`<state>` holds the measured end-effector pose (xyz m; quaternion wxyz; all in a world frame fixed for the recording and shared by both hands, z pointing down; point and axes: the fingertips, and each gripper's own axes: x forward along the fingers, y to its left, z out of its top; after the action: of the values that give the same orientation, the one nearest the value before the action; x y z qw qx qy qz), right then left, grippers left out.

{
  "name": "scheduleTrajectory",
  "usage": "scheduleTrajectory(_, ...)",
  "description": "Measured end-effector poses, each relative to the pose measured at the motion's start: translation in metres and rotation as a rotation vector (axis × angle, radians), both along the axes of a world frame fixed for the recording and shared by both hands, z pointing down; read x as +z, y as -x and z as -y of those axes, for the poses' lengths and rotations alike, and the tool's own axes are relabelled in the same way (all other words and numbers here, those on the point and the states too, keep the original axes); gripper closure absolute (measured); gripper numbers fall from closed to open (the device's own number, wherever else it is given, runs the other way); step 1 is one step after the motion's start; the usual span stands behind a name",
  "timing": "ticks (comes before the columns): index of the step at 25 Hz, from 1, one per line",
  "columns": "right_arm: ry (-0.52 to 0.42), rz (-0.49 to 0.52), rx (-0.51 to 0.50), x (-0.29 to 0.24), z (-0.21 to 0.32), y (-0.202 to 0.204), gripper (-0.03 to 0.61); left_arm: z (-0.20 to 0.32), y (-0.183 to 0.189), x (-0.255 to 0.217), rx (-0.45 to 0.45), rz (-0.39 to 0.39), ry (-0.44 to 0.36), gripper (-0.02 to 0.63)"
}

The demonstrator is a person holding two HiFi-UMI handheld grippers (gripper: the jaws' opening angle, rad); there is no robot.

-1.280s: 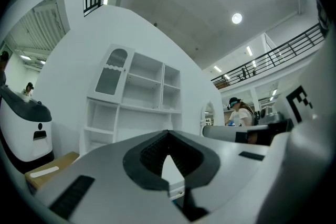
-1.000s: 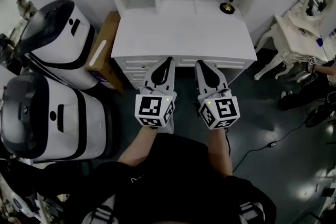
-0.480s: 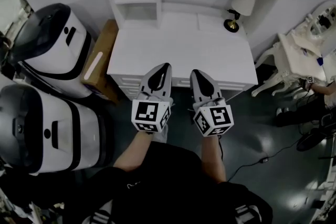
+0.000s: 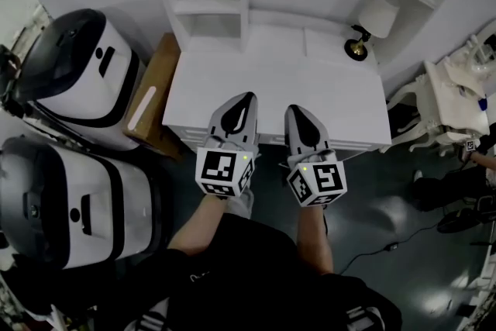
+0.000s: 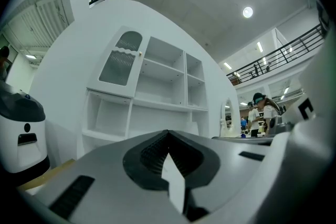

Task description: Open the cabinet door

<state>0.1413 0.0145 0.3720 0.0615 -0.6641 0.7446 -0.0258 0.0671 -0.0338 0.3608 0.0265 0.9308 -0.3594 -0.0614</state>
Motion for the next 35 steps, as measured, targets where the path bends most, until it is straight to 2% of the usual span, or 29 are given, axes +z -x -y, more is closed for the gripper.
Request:
scheduleTrajectory(11, 0.026, -0.03, -0.01, -0.006, 0.073, -0.016, 0.557, 0.078, -0.014, -0.008, -0.029, -0.05, 0.024, 0.603)
scheduleTrajectory(22, -0.004, -0.054, -0.081, -0.023, 0.168, -0.002, 0.557, 0.166, -0.005, -0.022, -0.079, -0.072, 0.001, 0.603)
scheduleTrajectory(26, -0.007, -0.064, -0.058, -0.026, 0.185, -0.006, 0.557, 0.185, -0.004, -0.024, -0.081, -0.068, -0.014, 0.603)
scheduleTrajectory(35, -0.013, -0.056, -0.018, -0.023, 0.202, -0.015, 0.557, 0.203, -0.014, -0.02, -0.062, -0.041, 0.01, 0.603)
